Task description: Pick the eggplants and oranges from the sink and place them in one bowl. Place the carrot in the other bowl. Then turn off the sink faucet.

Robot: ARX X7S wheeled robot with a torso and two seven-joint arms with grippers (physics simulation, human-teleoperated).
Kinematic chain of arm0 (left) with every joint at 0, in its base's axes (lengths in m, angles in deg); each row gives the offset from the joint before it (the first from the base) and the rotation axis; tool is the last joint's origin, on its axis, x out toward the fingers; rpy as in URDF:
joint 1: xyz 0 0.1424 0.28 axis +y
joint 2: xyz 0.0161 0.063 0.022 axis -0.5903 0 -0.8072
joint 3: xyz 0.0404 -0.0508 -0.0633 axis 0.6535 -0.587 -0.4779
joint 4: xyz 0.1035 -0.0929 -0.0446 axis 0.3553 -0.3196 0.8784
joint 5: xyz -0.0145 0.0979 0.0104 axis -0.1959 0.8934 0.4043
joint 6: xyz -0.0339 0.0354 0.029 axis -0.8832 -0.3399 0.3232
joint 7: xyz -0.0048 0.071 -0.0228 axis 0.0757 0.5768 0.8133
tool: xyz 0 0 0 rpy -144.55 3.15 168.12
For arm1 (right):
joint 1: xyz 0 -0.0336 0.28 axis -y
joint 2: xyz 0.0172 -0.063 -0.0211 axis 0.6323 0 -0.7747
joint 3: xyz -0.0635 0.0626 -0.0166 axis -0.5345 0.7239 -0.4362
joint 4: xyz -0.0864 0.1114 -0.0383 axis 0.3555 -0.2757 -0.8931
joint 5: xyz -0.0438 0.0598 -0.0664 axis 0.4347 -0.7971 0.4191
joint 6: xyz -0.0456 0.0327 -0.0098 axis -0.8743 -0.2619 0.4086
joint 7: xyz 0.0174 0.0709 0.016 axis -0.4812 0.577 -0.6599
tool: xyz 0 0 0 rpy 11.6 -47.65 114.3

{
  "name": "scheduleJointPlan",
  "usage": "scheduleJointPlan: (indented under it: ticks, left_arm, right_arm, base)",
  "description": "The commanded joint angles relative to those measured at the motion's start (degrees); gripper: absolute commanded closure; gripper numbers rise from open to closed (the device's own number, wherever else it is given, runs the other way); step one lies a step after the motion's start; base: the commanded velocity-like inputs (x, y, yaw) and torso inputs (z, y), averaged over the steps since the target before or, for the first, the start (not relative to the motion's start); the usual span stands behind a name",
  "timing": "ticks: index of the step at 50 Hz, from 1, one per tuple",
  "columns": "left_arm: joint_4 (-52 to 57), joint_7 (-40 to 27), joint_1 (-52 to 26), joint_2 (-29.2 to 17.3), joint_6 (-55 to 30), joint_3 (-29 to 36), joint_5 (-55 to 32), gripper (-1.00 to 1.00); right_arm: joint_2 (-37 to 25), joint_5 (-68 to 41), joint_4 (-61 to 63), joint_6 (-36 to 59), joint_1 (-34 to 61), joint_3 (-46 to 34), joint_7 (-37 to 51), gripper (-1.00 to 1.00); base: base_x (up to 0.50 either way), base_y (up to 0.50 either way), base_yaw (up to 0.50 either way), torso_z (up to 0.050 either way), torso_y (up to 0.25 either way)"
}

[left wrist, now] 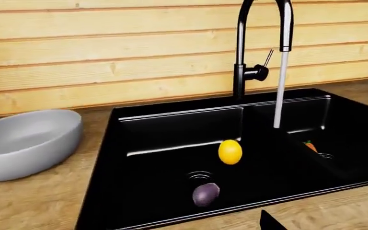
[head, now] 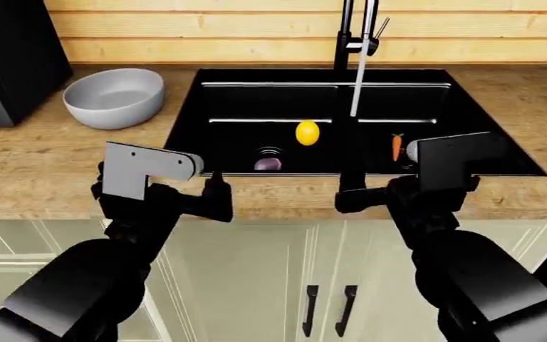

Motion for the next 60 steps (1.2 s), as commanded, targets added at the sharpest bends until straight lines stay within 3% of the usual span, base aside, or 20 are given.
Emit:
scheduleJointPlan:
  ticks: [1,16,40,60]
  left_arm:
    - [-1.7,-0.4,-10.3,0.8,-12.9,-2.2,-4.7,-1.00]
    - [-2.9,-1.0,-8.9,1.1,-11.0,-1.2,-4.0,-1.00]
    - [-4.6,-0.9,-7.2,0.9,-8.4,0.1,-3.8,-1.00]
    - [-5.1,-1.5,-6.6,0.7,-9.2,-0.9,-5.1,-1.00]
  right_arm:
    - [-1.7,-3.1,-2.1,7.4,7.7,1.8,-1.6,-1.00]
    - [-1.2,-0.9,-7.1,0.5,4.3,0.7,-2.5,-1.00]
    - [-2.6,-0.3,-9.3,-1.2,1.7,0.6,-2.8,-1.00]
    - [-9.6,-4.7,-4.1,4.8,0.0,9.5,-2.5,-1.00]
  base:
    - [0.23,0.00,0.00,0.000,0.000]
    - [0.31,0.00,0.00,0.000,0.000]
    - [0.21,0.00,0.00,0.000,0.000]
    - [0.35,0.00,0.00,0.000,0.001]
